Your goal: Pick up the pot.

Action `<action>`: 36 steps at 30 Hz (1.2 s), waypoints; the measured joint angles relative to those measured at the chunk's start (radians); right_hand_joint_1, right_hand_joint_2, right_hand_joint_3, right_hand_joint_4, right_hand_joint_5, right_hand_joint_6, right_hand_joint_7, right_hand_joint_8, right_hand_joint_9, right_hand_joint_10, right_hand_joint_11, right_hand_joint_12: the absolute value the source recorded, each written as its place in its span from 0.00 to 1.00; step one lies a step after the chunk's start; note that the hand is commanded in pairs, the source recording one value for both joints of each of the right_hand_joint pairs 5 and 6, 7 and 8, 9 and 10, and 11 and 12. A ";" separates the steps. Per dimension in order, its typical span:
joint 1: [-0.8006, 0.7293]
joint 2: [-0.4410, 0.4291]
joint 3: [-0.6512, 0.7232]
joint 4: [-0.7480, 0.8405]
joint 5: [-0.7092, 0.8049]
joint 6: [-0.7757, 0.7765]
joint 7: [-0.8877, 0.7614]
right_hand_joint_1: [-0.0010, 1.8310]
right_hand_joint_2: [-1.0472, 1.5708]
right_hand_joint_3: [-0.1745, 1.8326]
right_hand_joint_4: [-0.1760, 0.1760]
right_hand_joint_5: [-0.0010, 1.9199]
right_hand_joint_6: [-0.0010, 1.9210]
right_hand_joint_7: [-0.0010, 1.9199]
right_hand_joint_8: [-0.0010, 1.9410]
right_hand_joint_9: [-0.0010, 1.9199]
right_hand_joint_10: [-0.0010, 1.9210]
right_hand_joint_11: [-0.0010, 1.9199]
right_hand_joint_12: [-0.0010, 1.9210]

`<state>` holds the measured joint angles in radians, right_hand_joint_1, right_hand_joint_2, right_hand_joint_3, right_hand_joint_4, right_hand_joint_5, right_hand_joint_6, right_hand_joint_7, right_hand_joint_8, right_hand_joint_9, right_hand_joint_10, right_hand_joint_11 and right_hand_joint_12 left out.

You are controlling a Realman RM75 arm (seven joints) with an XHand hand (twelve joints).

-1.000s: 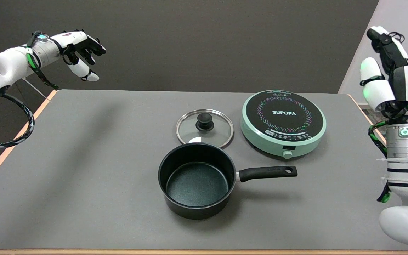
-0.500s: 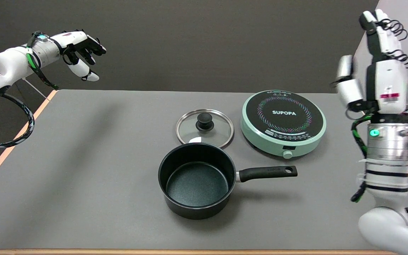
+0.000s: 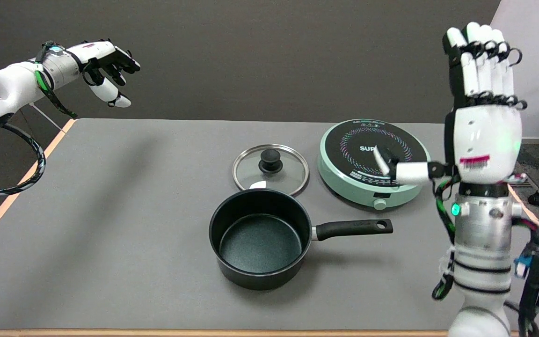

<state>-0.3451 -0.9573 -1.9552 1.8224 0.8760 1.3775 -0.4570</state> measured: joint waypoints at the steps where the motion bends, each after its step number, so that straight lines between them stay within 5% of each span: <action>1: -0.008 -0.008 -0.009 0.002 -0.016 0.007 -0.016 0.62 0.37 0.58 0.00 0.03 0.03 0.03 0.03 0.03 0.03 0.03 0.03; 24: -0.092 -0.203 -0.229 -0.099 -0.352 0.110 -0.073 0.62 0.44 0.50 0.00 0.03 0.03 0.03 0.03 0.03 0.03 0.03 0.03; 36: -0.116 -0.278 -0.312 -0.241 -0.335 0.143 -0.015 0.65 0.41 0.46 0.00 0.04 0.04 0.04 0.03 0.04 0.04 0.04 0.04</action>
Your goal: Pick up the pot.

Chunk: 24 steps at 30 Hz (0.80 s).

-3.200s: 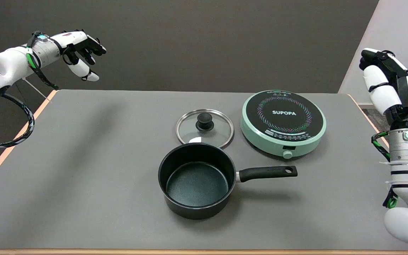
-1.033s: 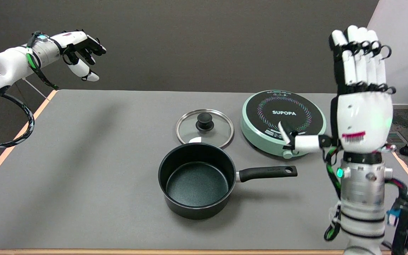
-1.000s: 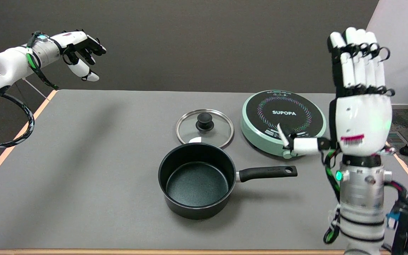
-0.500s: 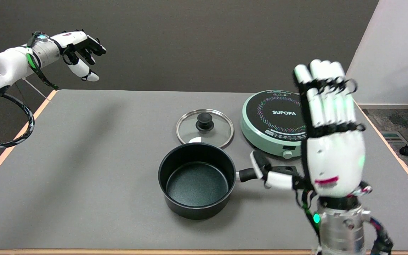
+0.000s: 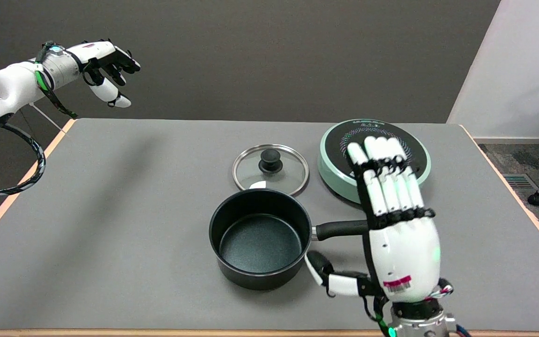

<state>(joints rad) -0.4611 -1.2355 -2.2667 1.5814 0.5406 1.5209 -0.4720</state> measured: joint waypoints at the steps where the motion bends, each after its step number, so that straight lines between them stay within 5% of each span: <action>1: -0.002 -0.003 -0.004 -0.010 0.006 0.003 0.004 0.65 0.40 0.46 0.00 0.03 0.03 0.03 0.03 0.03 0.03 0.03 0.03; 24: 0.007 -0.020 -0.043 -0.162 0.164 0.009 0.050 0.71 0.21 0.57 0.00 0.03 0.03 0.03 0.03 0.03 0.03 0.03 0.03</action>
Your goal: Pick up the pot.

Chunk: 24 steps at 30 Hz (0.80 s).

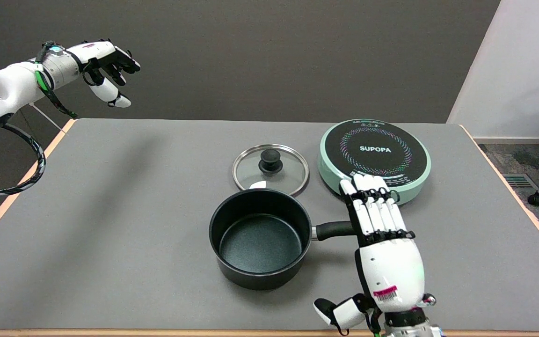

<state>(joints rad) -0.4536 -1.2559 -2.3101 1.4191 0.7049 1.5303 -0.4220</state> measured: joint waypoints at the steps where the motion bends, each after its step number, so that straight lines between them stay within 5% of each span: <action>1: 0.007 0.004 0.000 -0.002 0.013 -0.010 0.001 0.71 0.21 0.57 0.00 0.03 0.03 0.03 0.03 0.03 0.03 0.03 0.03; 24: 0.100 0.057 0.056 -0.054 0.172 -0.152 -0.029 0.71 0.12 0.62 0.05 0.01 0.01 0.01 0.01 0.01 0.01 0.01 0.01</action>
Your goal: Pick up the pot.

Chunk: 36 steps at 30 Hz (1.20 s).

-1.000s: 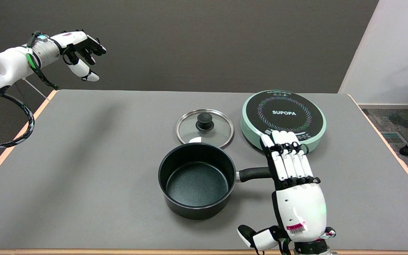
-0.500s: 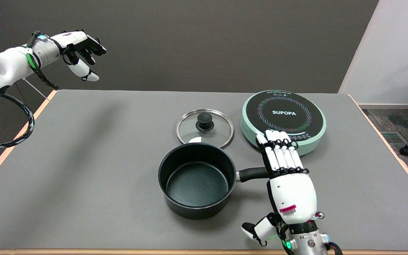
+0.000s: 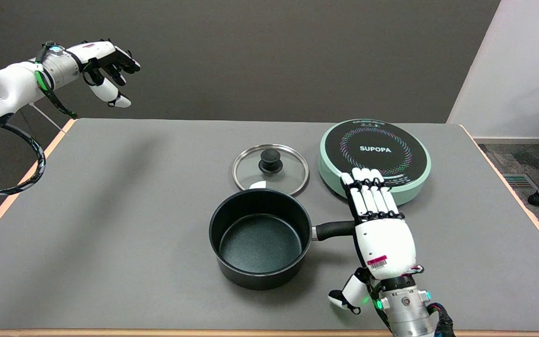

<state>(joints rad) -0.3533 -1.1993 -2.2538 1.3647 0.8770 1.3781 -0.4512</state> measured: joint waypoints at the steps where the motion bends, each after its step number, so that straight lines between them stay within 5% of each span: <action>1: 0.002 0.001 0.003 -0.001 0.002 -0.008 -0.006 0.71 0.11 0.63 0.07 0.01 0.01 0.01 0.01 0.01 0.01 0.01 0.01; 29: 0.080 0.039 0.069 -0.046 0.049 -0.112 -0.100 0.66 0.13 0.66 0.41 0.01 0.01 0.01 0.01 0.01 0.01 0.01 0.01; 36: 0.093 0.044 0.078 -0.060 0.068 -0.126 -0.104 0.66 0.13 0.66 0.42 0.01 0.01 0.01 0.01 0.01 0.01 0.01 0.01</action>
<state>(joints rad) -0.2607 -1.1556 -2.1757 1.3048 0.9452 1.2518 -0.5549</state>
